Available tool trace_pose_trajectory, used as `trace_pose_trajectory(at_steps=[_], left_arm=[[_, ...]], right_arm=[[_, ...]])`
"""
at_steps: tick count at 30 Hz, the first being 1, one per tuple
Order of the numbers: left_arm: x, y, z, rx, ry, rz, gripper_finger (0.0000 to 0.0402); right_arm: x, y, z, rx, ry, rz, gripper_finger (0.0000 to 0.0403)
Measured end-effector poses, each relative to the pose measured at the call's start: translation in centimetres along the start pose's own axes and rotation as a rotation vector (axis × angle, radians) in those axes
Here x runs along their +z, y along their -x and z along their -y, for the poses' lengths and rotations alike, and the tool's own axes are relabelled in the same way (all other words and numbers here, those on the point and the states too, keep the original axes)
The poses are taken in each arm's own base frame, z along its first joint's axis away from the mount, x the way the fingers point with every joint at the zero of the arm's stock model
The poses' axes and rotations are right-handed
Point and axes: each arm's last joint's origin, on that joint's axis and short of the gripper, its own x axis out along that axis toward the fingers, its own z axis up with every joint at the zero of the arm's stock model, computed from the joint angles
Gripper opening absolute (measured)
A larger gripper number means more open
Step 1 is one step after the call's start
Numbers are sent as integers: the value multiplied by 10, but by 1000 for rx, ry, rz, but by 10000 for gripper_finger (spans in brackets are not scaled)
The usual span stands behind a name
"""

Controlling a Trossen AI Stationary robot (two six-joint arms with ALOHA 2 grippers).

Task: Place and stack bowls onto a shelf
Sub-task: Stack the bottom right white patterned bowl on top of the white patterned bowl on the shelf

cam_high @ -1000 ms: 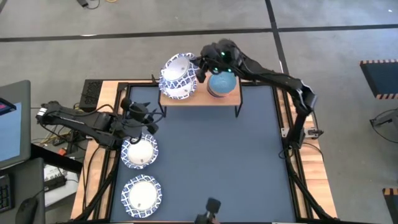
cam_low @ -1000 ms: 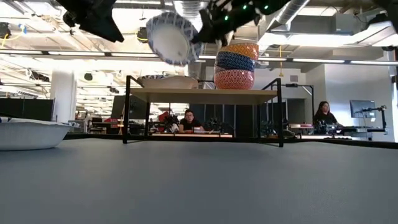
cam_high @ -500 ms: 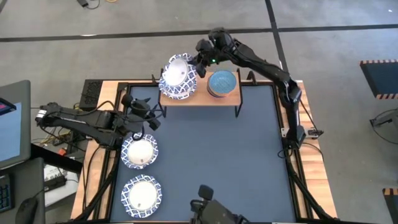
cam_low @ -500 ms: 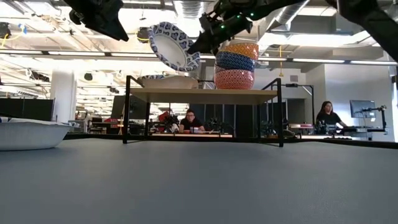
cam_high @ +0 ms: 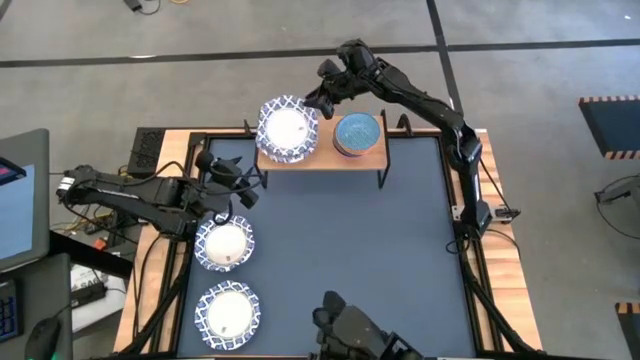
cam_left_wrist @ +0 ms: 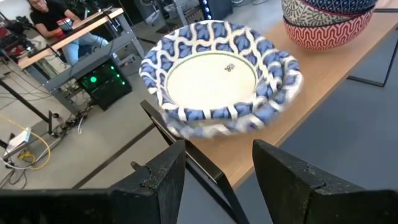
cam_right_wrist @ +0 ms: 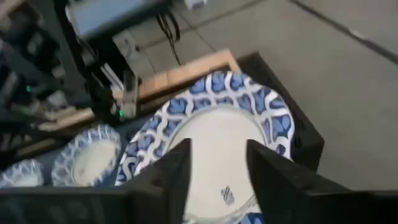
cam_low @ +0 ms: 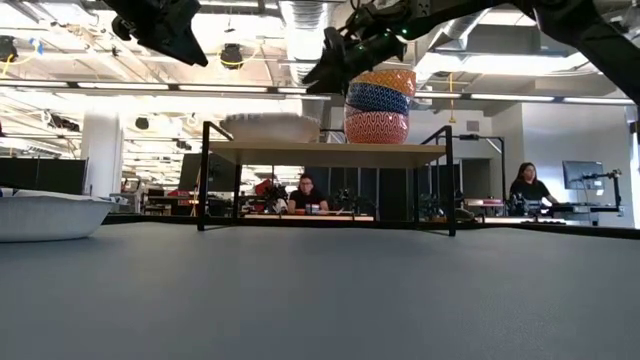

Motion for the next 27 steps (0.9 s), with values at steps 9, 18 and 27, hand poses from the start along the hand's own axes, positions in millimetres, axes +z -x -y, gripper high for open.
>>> trace_pose_trajectory(at_steps=[9, 18, 27], left_arm=[[2, -2, -2, 26, 2, 6, 174], [36, -50, -20, 40, -3, 143, 174], [57, -123, -69, 9, 47, 299, 174]], right_arm=[[8, 7, 4, -20, -4, 58, 261], [10, 14, -8, -107, 24, 31, 243], [18, 78, -76, -98, 166, -110, 224]])
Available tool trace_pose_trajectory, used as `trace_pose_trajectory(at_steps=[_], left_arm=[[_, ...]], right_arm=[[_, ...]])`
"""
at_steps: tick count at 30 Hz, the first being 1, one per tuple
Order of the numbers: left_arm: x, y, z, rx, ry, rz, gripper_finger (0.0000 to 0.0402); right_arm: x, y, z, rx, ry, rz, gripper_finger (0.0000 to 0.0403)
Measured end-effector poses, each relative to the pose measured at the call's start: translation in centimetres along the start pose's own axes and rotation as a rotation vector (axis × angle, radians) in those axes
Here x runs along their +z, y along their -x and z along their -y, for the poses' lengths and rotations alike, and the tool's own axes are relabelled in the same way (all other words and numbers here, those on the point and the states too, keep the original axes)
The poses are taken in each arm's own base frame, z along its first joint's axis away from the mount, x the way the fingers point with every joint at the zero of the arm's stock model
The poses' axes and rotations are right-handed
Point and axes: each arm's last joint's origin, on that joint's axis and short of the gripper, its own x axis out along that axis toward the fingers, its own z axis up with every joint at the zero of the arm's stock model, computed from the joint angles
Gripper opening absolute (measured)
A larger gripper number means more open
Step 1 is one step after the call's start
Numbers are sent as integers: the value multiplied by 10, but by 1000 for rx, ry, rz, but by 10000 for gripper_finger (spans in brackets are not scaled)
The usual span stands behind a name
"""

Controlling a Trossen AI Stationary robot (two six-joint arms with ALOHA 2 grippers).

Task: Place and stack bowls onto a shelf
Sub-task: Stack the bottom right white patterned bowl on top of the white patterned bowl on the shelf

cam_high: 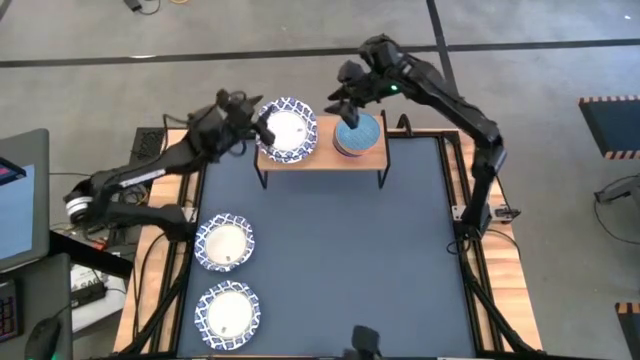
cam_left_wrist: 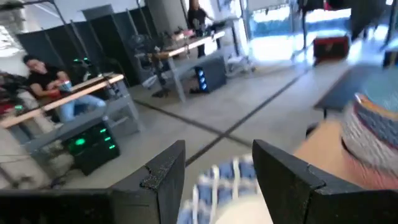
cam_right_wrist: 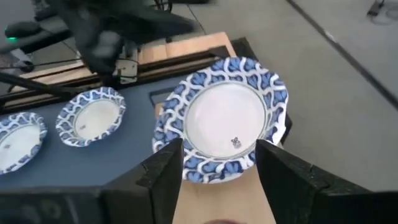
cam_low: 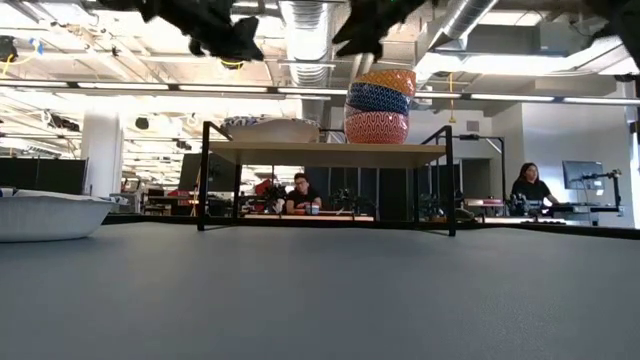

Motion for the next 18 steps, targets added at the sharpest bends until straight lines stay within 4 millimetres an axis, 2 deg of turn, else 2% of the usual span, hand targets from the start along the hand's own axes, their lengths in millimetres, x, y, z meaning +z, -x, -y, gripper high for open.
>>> trace_pose_trajectory(at_steps=[5, 7, 13, 18], left_arm=[[-17, -45, -18, -82, 93, 127, 173], [-21, -63, -26, -74, 115, 120, 173], [-50, -109, -30, -112, 180, -101, 174], [-69, -126, -25, -84, 150, -295, 173]], right_arm=[[6, 33, -24, -1, 30, 8, 217], [4, 40, -32, 9, 33, 2, 215], [-11, 52, -46, -29, 37, -38, 212], [-30, 53, -53, -54, 33, -56, 211]])
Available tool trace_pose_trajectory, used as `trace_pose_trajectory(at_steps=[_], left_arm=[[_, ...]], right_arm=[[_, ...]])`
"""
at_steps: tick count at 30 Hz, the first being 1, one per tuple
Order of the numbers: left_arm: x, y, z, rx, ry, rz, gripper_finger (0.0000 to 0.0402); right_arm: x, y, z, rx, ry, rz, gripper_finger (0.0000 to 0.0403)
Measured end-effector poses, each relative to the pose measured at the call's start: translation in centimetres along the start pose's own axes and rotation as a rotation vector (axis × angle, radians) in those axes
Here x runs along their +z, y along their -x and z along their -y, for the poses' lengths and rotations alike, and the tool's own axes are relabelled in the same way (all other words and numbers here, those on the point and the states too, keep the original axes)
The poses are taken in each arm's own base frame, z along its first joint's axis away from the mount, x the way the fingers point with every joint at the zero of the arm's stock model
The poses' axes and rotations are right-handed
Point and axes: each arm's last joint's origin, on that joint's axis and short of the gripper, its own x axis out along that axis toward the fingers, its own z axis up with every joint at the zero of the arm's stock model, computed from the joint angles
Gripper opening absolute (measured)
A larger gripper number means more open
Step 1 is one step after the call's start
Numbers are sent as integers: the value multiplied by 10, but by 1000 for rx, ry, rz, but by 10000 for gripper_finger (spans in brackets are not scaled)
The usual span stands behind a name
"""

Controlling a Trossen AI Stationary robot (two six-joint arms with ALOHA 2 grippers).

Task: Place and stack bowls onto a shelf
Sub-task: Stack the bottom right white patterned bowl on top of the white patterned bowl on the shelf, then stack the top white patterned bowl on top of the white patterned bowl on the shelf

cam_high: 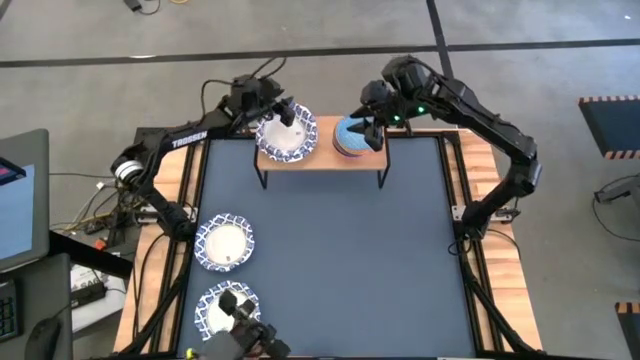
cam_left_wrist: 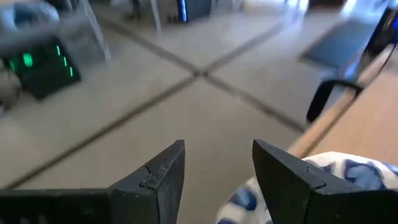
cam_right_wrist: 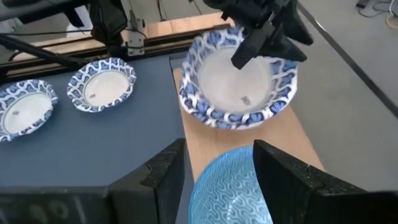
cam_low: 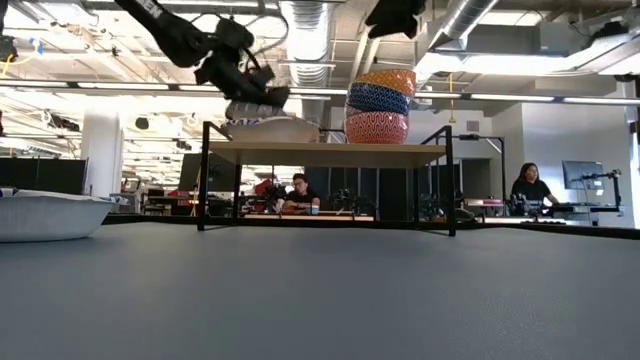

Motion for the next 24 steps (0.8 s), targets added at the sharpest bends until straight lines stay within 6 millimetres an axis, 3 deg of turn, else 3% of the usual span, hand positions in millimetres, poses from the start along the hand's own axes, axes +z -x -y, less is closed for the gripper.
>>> trace_pose_trajectory(at_steps=[5, 10, 14, 17, 21, 24], left_arm=[[-2, -2, 0, 1, -17, -143, 173], [18, 16, 4, -13, -17, -113, 174], [40, 54, 14, -54, -62, -64, 173], [45, 84, 27, -112, -101, -113, 174], [37, 122, 53, -230, -170, -239, 173], [20, 153, 77, -346, -224, -301, 173]], right_arm=[[-16, 5, -2, -12, -15, 17, 211], [-23, 15, -2, -52, -19, 63, 211], [-29, 22, -4, -57, -16, 78, 211], [-40, 22, -7, -53, -24, 70, 211], [-57, 17, -14, -36, -51, 72, 211], [-69, 13, -26, -3, -65, 116, 211]])
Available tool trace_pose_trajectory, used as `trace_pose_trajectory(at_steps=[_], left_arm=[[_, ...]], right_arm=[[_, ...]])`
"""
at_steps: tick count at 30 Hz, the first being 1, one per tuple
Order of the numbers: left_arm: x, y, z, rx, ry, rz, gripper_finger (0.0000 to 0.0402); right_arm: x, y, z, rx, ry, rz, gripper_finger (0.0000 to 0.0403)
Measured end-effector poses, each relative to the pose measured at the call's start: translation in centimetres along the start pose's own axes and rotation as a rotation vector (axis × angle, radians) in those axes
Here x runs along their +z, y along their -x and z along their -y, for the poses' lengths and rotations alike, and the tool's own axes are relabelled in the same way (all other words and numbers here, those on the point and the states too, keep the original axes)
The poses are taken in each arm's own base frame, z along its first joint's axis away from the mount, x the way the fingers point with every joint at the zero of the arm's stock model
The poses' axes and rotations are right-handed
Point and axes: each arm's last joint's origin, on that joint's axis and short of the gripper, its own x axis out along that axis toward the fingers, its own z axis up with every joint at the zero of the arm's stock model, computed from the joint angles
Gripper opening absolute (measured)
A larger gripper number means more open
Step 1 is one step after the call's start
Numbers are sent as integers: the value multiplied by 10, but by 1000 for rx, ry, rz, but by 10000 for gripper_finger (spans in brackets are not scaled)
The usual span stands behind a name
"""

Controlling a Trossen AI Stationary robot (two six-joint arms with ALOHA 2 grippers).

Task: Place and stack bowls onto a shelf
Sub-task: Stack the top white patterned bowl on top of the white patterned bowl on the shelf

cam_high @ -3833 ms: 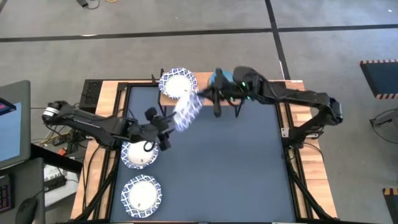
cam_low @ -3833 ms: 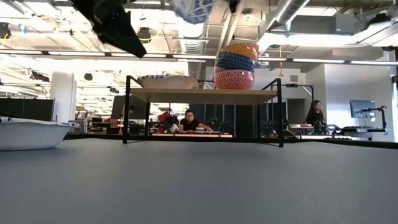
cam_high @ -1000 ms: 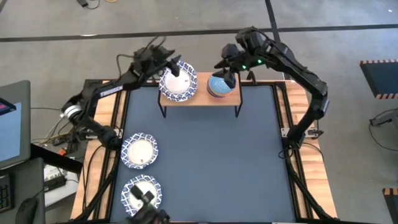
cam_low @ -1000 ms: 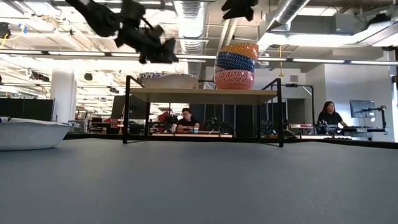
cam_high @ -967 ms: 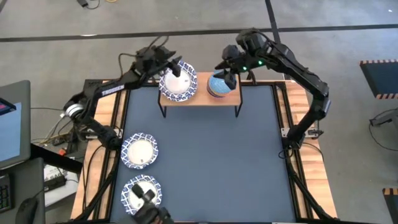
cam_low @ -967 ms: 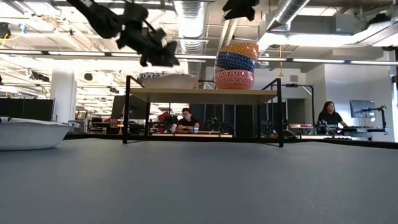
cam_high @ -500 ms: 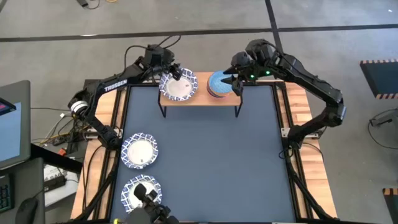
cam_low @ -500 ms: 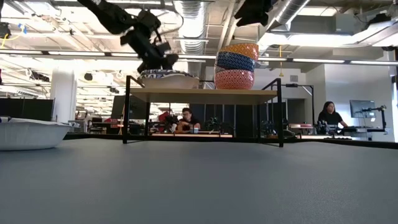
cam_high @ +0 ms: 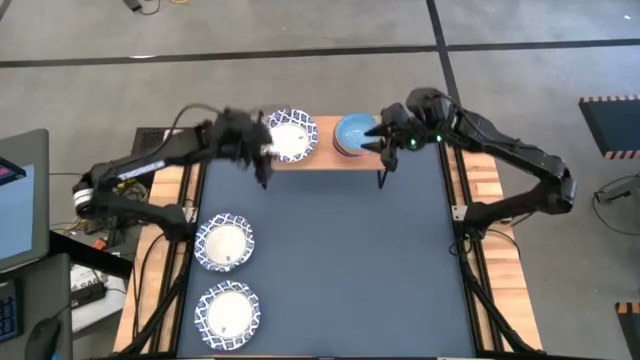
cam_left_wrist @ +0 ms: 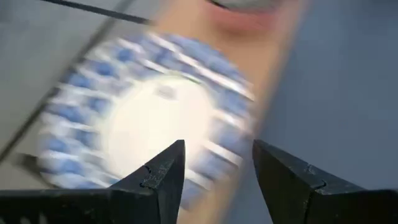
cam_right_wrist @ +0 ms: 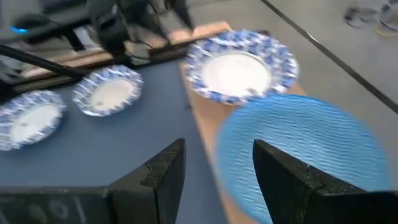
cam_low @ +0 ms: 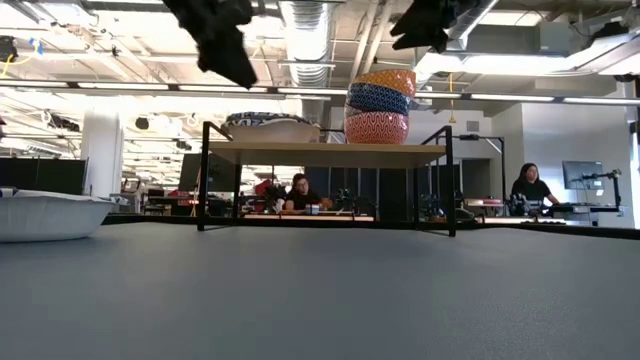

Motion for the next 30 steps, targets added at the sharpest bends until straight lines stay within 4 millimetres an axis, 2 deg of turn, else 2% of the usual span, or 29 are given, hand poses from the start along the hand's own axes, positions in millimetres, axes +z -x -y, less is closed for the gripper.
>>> trace_pose_trajectory(at_steps=[6, 9, 12, 16, 19, 24, 30], left_arm=[[-44, 23, 63, -267, -24, -133, 173], [-71, 22, 88, -377, -7, -228, 174], [-101, 16, 107, -405, 50, -343, 174], [-136, 9, 122, -462, 84, -471, 174], [-154, 8, 130, -518, 69, -521, 174], [-172, 5, 138, -539, 136, -548, 174], [-185, 2, 139, -476, 241, -594, 174]], right_arm=[[-21, -1, -34, 46, 29, 75, 211], [-25, -2, -53, 80, 25, 117, 211], [-31, -5, -72, 125, 52, 113, 211], [-35, -13, -94, 121, 85, 91, 211], [-39, -20, -103, 78, 92, 74, 211], [-44, -29, -110, 49, 55, 40, 211], [-47, -37, -109, 28, 20, 17, 211]])
